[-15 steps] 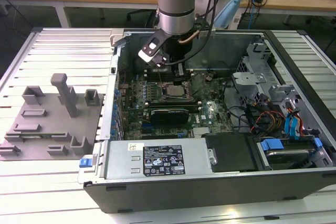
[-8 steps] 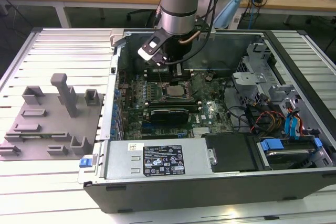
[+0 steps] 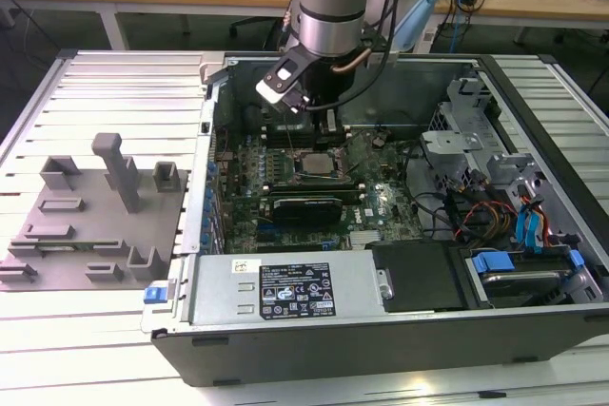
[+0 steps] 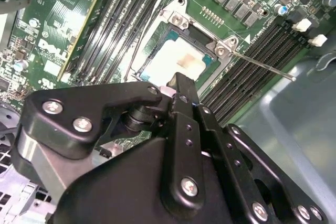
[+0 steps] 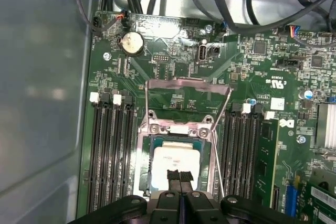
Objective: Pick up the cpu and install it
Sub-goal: 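Place the cpu into insertion slot, then close the cpu cover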
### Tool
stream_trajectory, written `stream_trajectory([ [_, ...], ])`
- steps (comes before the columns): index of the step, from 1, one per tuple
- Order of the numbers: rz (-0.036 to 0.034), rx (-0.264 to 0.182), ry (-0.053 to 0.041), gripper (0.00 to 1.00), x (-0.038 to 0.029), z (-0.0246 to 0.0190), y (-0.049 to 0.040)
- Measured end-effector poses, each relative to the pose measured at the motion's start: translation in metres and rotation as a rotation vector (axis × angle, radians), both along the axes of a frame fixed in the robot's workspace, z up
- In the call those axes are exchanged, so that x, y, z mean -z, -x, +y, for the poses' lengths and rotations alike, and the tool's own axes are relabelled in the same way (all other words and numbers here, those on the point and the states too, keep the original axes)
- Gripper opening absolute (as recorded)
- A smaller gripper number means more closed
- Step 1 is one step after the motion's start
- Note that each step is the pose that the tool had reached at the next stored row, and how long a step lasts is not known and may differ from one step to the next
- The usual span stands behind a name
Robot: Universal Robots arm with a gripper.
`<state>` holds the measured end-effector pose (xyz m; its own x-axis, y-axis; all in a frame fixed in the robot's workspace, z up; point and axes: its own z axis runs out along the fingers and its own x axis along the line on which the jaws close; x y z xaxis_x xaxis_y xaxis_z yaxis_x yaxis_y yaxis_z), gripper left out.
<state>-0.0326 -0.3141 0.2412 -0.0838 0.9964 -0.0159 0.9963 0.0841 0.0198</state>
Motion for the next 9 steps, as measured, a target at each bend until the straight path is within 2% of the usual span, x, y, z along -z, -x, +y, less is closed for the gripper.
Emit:
stream_trajectory([
  [9,-0.0001,0.000,-0.0001,0.11,-0.0020,0.0000,0.0000],
])
